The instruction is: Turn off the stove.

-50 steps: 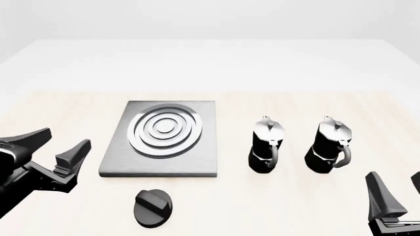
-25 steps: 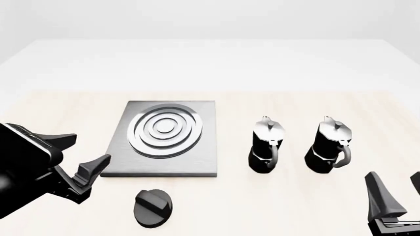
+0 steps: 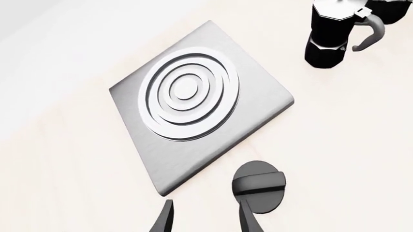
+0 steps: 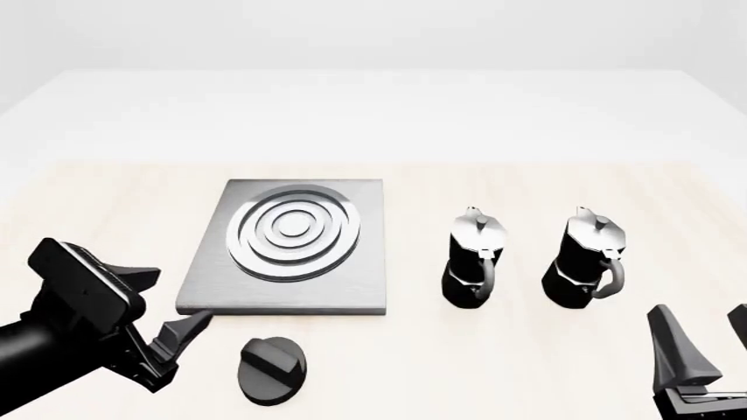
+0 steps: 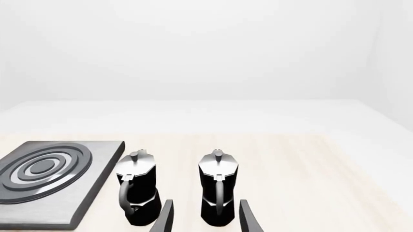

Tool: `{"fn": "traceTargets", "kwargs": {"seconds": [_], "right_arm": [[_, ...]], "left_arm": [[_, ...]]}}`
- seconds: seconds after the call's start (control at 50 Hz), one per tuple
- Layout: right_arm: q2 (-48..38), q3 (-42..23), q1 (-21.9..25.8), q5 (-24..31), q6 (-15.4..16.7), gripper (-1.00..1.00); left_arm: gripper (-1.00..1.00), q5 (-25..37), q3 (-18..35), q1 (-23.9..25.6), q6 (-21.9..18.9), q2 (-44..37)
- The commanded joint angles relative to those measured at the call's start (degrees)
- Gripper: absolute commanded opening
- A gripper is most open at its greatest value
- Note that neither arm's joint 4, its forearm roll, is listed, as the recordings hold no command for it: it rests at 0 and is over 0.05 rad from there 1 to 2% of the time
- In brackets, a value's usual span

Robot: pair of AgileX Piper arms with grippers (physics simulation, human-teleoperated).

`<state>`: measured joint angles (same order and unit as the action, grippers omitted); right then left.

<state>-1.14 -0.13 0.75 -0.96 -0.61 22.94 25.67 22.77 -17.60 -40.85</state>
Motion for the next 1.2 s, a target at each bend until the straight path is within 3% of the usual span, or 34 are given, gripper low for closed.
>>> {"fn": "traceTargets", "kwargs": {"seconds": [0.02,0.5,0.78,1.2], "right_arm": [[-0.37,0.00,-0.08,-0.35,-0.10,1.00],[0.14,0.02,-0.64,0.17,-0.07,1.00],[-0.42,0.02,-0.65,-0.40,-0.16,1.00],[0.34,-0.03,-0.68,0.29,-0.39,1.00]], "left_arm": [[1.00,-3.58,-2.93,-0.66,-1.27,-3.52],[1.00,-14.42,-8.47,0.65,-0.47,-13.42],[1.00,-21.45,-10.48,-1.20,-1.85,-20.18],[1.00,-26.97,-9.80,-0.42,-2.25,-26.78]]}}
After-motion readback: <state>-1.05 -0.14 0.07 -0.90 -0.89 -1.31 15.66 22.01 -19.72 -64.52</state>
